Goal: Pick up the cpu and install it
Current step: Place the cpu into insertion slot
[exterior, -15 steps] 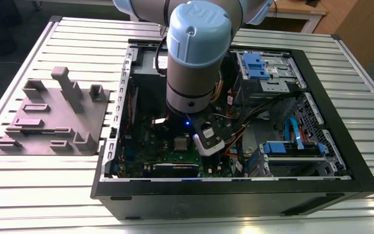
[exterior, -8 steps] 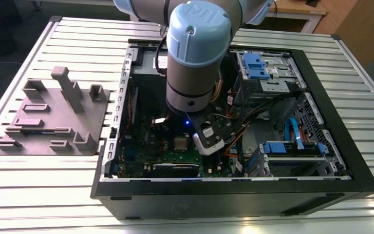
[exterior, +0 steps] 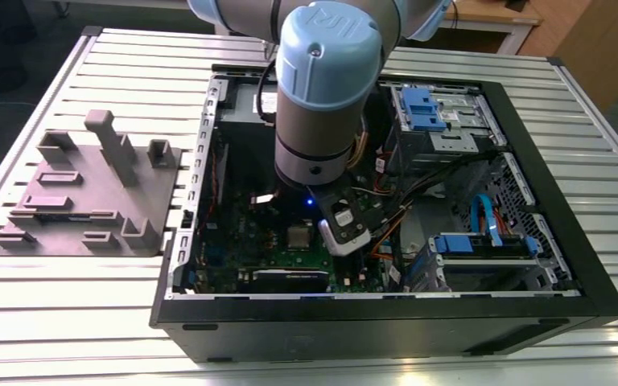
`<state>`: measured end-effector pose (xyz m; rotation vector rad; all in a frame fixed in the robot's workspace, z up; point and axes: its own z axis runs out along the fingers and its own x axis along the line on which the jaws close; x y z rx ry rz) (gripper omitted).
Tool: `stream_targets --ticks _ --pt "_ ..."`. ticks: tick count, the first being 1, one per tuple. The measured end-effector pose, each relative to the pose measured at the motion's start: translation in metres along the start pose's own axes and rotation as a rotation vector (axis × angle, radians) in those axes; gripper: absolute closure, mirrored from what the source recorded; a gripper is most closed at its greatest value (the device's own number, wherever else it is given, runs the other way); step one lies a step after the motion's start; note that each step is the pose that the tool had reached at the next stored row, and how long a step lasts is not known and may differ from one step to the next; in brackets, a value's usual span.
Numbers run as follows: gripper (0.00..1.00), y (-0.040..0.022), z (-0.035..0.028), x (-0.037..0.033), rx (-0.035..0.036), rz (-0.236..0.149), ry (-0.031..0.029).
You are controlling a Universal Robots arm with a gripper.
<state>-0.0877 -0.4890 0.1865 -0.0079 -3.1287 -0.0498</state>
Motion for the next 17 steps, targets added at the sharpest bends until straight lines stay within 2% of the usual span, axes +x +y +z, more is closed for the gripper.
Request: stream_targets --ticks 3,6,8,17 --pt "0.53 0.0001 -0.0002 -0.0003 -0.0003 0.0 -0.0002" --pt "0.53 0.0006 -0.0033 -0.0005 -0.0028 0.0 -0.0013" --pt "0.53 0.0003 -0.0047 -0.0004 -0.0012 0.0 -0.0002" --pt "0.53 0.0002 -0.0035 -0.0014 0.0008 0.0 -0.0002"
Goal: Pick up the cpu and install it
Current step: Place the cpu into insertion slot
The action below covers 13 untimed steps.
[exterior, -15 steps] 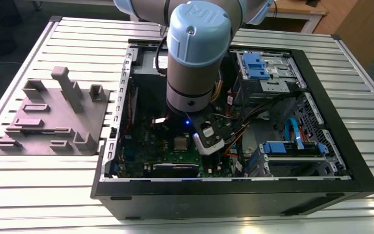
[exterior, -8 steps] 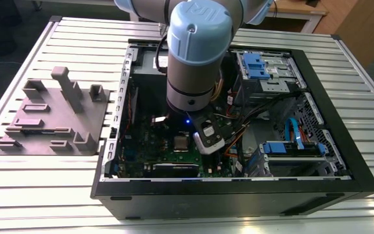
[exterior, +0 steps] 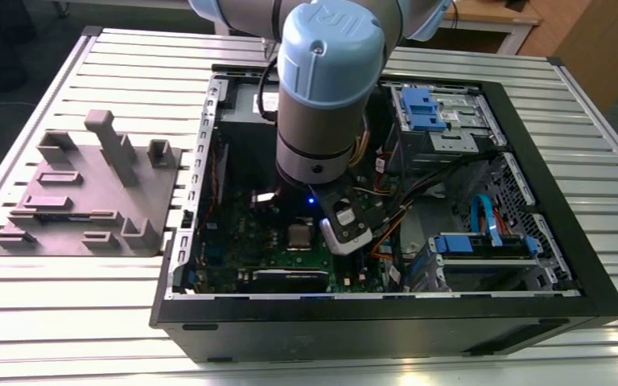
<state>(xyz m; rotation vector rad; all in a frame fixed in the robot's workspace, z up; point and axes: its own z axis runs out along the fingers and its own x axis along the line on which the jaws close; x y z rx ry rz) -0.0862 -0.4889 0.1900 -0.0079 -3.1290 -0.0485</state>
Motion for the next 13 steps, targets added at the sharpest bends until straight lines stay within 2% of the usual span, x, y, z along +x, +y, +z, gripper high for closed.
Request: stream_targets --ticks 10,13 --pt "0.53 -0.0002 0.0036 0.001 0.0129 0.0 -0.0001" --pt "0.53 -0.0003 0.0046 0.0012 0.0144 0.0 0.0003"
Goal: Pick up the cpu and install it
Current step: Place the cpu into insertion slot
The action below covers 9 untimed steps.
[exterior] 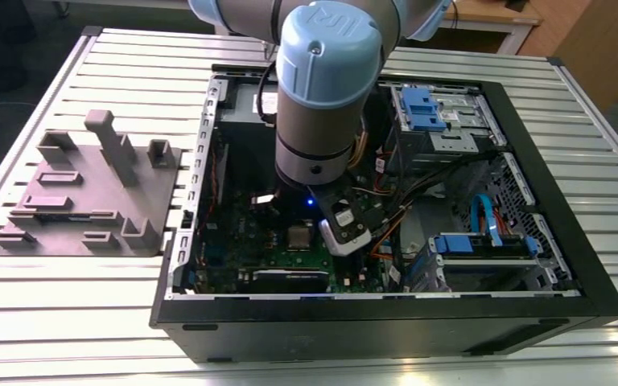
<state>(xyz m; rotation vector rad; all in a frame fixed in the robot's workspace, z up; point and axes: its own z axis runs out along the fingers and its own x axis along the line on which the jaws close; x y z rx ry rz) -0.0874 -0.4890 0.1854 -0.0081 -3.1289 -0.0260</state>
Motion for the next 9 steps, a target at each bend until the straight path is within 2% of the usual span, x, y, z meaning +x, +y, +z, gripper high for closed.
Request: stream_targets --ticks 9 --pt "0.52 0.0001 0.0006 0.0002 -0.0007 0.0 0.0002"
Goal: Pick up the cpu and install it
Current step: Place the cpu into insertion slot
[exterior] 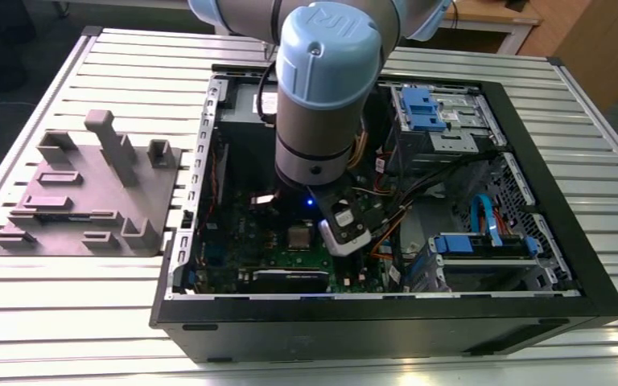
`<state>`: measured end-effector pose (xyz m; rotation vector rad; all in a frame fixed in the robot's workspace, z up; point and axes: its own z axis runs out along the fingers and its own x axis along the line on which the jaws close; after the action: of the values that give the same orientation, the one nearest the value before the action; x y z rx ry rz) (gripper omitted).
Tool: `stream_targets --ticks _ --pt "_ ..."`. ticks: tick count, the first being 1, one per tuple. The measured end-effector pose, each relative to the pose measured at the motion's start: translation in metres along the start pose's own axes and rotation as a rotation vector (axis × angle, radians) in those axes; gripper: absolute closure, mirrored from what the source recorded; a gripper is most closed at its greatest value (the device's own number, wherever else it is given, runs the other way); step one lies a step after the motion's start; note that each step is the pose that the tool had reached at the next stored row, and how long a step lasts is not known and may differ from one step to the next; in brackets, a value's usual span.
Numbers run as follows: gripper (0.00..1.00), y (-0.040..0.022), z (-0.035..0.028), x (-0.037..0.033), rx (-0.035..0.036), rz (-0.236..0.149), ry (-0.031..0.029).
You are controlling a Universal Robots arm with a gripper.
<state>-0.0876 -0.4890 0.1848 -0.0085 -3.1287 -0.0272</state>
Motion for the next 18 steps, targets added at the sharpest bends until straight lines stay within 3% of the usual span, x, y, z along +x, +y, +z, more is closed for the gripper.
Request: stream_targets --ticks 2,8,18 --pt "0.47 0.0 0.0001 0.0 -0.0001 0.0 -0.0006" --pt "0.47 0.0002 -0.0019 -0.0004 -0.0015 0.0 -0.0003" --pt "0.48 0.0004 -0.0221 0.0 -0.0002 0.0 0.0064"
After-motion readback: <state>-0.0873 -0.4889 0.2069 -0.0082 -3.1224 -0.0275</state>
